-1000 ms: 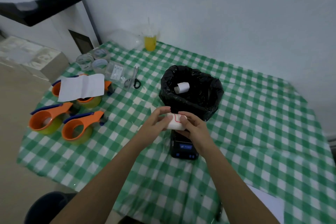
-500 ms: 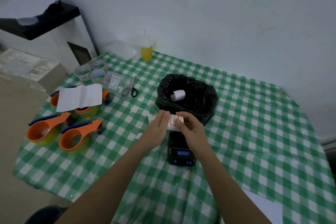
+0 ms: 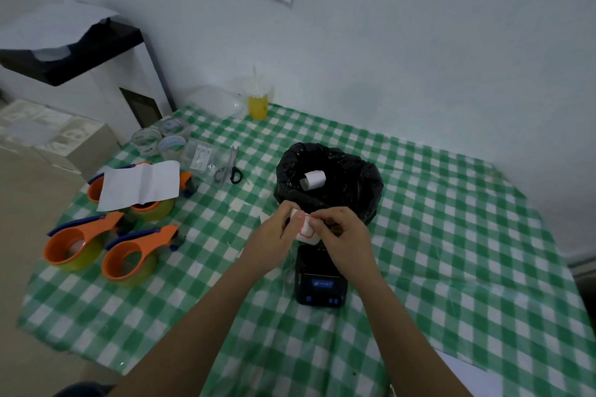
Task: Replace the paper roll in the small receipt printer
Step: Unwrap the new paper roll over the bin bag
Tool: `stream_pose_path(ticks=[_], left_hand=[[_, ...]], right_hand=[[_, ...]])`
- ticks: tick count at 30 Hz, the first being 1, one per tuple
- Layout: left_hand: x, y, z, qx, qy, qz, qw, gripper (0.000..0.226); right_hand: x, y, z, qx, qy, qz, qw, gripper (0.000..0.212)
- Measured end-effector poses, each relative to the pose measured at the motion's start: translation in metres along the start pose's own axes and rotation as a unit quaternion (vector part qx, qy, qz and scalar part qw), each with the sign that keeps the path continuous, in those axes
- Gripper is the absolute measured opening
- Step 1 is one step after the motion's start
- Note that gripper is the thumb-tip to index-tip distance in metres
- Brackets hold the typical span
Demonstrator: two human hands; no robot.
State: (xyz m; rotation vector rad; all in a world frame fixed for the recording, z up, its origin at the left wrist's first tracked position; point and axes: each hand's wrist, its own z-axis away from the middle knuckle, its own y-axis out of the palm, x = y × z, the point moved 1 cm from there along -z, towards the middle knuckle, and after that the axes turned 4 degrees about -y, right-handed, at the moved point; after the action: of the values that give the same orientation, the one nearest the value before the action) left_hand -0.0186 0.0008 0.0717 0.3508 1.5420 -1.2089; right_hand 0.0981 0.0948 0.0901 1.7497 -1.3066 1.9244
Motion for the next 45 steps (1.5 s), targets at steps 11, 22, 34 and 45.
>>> stream_pose_path(ticks=[11, 22, 34, 45], left_hand=[[-0.001, 0.002, -0.001, 0.001, 0.017, -0.056, 0.998, 0.024], [0.001, 0.007, -0.003, 0.023, -0.017, -0.005, 1.000, 0.031], [0.001, 0.005, 0.000, 0.037, -0.053, 0.018, 0.998, 0.032], [0.005, 0.006, -0.003, 0.061, -0.086, 0.065, 0.992, 0.036]], right_hand=[[-0.002, -0.001, 0.003, 0.027, -0.002, 0.012, 1.000, 0.011], [-0.001, -0.001, 0.009, -0.001, 0.015, -0.071, 0.997, 0.030], [-0.006, -0.003, 0.010, -0.010, -0.005, -0.056, 0.998, 0.025], [-0.013, -0.002, 0.011, -0.003, -0.016, -0.053, 0.998, 0.034]])
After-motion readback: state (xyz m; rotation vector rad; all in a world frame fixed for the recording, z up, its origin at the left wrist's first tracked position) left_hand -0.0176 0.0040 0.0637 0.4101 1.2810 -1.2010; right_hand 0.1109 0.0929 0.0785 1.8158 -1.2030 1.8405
